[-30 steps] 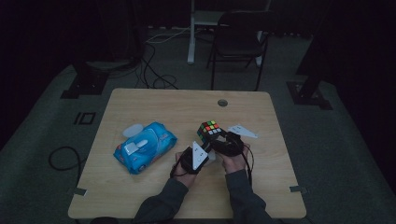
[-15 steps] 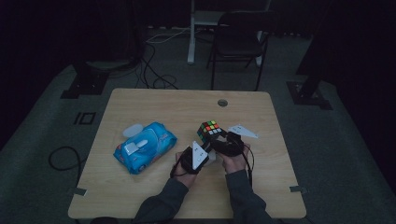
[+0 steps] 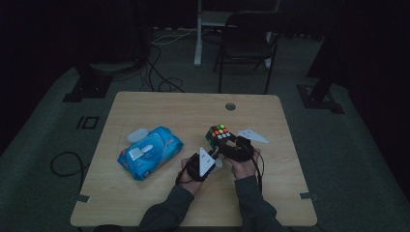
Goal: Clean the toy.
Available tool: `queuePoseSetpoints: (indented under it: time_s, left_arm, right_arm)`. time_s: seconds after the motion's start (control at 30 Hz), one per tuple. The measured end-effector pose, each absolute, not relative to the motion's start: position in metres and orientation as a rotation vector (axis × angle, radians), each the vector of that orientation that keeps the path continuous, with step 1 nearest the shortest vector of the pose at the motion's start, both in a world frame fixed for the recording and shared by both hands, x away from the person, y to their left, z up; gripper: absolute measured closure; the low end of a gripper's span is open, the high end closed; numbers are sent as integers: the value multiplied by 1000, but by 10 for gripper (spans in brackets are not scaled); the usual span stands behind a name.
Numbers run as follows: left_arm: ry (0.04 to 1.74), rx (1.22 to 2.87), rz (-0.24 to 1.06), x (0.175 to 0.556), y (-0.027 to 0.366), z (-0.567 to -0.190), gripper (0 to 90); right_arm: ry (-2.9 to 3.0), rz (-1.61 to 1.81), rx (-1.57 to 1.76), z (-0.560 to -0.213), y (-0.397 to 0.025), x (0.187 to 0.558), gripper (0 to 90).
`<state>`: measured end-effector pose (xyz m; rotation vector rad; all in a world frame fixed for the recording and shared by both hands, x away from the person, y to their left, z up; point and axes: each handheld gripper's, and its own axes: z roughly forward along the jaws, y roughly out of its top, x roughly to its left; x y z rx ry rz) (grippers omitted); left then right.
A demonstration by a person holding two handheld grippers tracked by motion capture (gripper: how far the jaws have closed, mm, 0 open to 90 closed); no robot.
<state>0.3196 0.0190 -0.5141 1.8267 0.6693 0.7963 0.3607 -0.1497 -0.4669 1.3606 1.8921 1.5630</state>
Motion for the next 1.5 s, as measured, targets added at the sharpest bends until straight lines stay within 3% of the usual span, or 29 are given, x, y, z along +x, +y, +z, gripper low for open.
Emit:
queuePoseSetpoints:
  time_s: [1.5]
  left_arm:
    - [801,1900,784,340,66,-514,834]
  right_arm:
    - [2018,1372,1152,-486,-167,351,349]
